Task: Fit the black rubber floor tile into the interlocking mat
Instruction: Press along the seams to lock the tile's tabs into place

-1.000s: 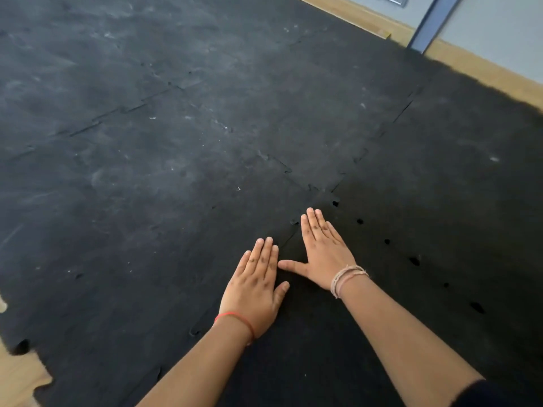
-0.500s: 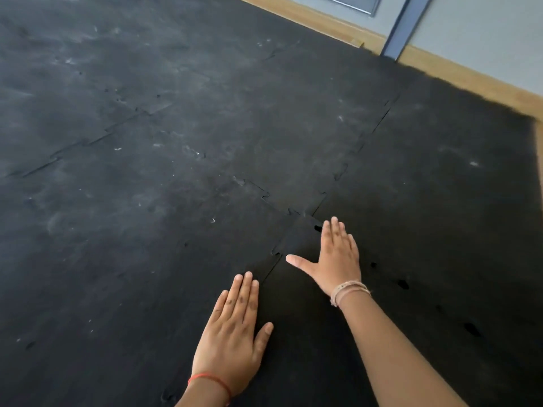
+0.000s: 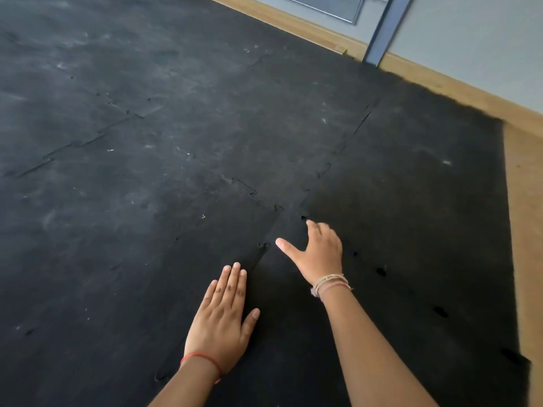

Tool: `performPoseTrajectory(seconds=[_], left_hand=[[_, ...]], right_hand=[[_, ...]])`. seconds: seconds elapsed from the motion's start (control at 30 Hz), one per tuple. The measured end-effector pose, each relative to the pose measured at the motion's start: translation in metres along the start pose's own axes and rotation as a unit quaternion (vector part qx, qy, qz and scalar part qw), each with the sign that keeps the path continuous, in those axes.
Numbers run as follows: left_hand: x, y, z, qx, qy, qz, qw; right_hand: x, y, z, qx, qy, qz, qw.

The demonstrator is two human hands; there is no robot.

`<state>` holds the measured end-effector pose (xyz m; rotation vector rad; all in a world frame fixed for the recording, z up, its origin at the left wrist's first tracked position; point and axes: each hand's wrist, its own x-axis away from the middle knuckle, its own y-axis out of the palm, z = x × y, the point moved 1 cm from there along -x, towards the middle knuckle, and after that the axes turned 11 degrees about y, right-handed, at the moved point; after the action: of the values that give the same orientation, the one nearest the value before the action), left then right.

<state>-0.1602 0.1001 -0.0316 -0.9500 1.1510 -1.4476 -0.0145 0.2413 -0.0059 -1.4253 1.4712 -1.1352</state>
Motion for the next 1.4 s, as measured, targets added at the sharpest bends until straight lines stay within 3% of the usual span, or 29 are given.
performPoseTrajectory(seconds=[0.07, 0.2, 0.23, 0.33, 0.4, 0.53, 0.77, 0.93, 1.03, 1.13, 1.27, 1.4], left_hand=[[-0.001, 0.000, -0.001, -0.003, 0.002, -0.008, 1.000], [-0.001, 0.003, -0.002, -0.007, 0.002, 0.000, 1.000], [-0.001, 0.004, -0.002, -0.012, 0.003, 0.002, 1.000], [0.000, 0.003, -0.002, -0.013, 0.000, -0.005, 1.000], [-0.001, 0.003, -0.001, -0.010, 0.005, 0.003, 1.000], [-0.001, 0.005, -0.001, -0.005, 0.004, 0.004, 1.000], [0.002, 0.006, -0.002, -0.008, 0.026, 0.043, 0.999], [0.013, -0.019, 0.010, -0.021, 0.076, 0.039, 0.996], [0.019, -0.018, 0.015, -0.009, 0.056, 0.069, 0.996], [0.019, -0.010, 0.023, 0.025, 0.009, 0.074, 0.997], [0.013, 0.005, 0.021, -0.022, -0.005, 0.056, 0.998], [0.011, 0.001, 0.021, 0.000, -0.017, 0.024, 1.000]], right_hand=[[-0.004, 0.010, 0.004, -0.032, 0.000, -0.061, 0.998], [-0.012, 0.009, -0.001, -0.309, 0.012, -0.124, 0.943], [-0.021, 0.008, -0.002, -0.299, 0.013, -0.133, 0.945], [-0.046, 0.004, -0.010, -0.062, 0.000, -0.173, 0.983], [-0.045, 0.008, -0.016, -0.025, -0.012, -0.186, 0.982], [-0.037, 0.004, -0.022, -0.179, 0.042, -0.148, 0.972], [-0.025, -0.035, -0.033, -0.380, 0.086, -0.067, 0.918], [0.007, -0.072, -0.035, -0.542, 0.031, 0.009, 0.840], [0.022, -0.085, -0.034, -0.598, -0.005, 0.014, 0.801], [0.013, -0.076, -0.032, -0.576, 0.022, -0.037, 0.816], [-0.014, -0.040, -0.023, -0.447, 0.078, -0.129, 0.882], [-0.029, -0.008, -0.016, -0.353, 0.092, -0.167, 0.916]])
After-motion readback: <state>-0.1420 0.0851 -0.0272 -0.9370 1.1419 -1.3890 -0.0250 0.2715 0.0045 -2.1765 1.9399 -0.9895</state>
